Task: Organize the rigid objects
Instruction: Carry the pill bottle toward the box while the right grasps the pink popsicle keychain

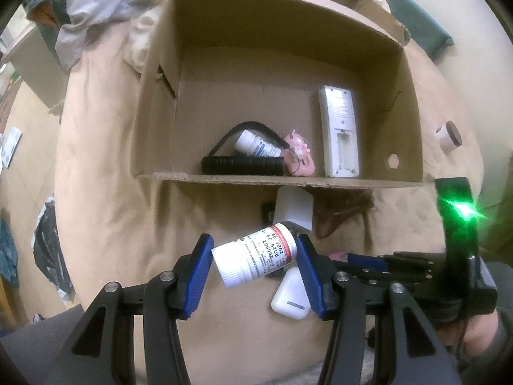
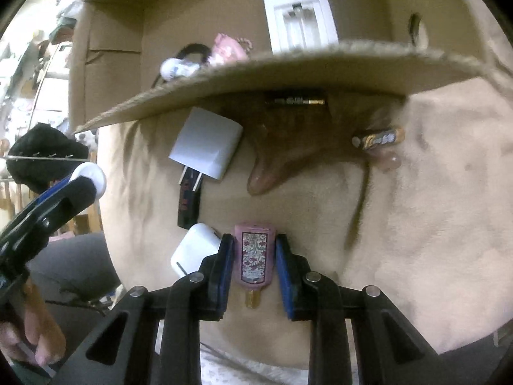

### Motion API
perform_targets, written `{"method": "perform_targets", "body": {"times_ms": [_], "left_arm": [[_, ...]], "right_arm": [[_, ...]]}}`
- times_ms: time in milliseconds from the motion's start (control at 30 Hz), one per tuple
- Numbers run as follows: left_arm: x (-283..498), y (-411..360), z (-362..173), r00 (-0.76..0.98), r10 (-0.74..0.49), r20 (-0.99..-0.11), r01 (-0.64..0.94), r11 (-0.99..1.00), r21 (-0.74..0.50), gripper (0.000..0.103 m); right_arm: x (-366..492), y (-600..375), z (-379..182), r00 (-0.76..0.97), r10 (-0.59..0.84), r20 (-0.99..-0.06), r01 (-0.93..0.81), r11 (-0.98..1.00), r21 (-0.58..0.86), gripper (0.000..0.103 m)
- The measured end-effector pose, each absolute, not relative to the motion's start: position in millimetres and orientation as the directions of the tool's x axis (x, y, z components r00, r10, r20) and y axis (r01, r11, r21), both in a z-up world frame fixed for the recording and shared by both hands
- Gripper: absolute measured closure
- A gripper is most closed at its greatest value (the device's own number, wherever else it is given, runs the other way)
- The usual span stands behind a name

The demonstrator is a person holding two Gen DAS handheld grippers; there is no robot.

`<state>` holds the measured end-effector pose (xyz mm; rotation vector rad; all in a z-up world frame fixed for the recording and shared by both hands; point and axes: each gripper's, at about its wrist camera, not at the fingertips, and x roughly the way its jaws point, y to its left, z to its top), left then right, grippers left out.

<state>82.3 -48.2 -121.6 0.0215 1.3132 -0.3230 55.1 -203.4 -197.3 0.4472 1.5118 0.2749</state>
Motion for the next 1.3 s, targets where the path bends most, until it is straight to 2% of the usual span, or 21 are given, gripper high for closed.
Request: {"method": "perform_targets", "body": {"times_ms": [300, 533, 667, 833, 1033, 1200, 1300], "left_arm": [[79.5, -41.4, -97.7, 0.285, -0.224, -0.932, 0.244, 0.957, -0.155, 0.054], [101.4, -37.7, -66.6, 0.310, -0.229, -0.923, 0.236, 0.959, -0.159, 0.054], [122.1, -49.3, -57.1, 0.328, -0.218, -0.919, 0.256, 0.957, -0.135, 0.054], [149.7, -67.5, -62.2, 0.333, -0.205, -0.920, 0.283, 0.953, -0.109, 0.054], [159.2, -75.0, -97.6, 0.345, -0.204, -0.916, 0.309, 0.946, -0.094, 0.054], [160.5, -88.3, -118.0, 0.343, -0.165, -0.925, 0.334, 0.941, -0.044, 0.054], [161.1, -90.4, -126.1, 0.309, -0.183, -0.933, 0.329, 0.941, -0.076, 0.054]], "right_arm": [[47.6, -211.3, -143.2, 0.188, 0.465, -0.865, 0.027, 0.878, 0.478, 0.076], [65.3, -233.5, -67.2, 0.400, 0.387, -0.831, -0.063, 0.916, 0.397, 0.076], [88.4, -253.5, -45.1, 0.443, 0.365, -0.819, -0.051, 0.922, 0.383, 0.076], [123.0, -256.6, -56.1, 0.460, 0.321, -0.828, -0.024, 0.937, 0.349, 0.076], [130.9, -251.5, -100.6, 0.406, 0.300, -0.863, 0.022, 0.941, 0.338, 0.076], [137.3, -243.0, -112.6, 0.386, 0.258, -0.885, 0.006, 0.959, 0.282, 0.076], [140.0, -242.1, -122.1, 0.357, 0.258, -0.898, 0.021, 0.959, 0.284, 0.076]]}}
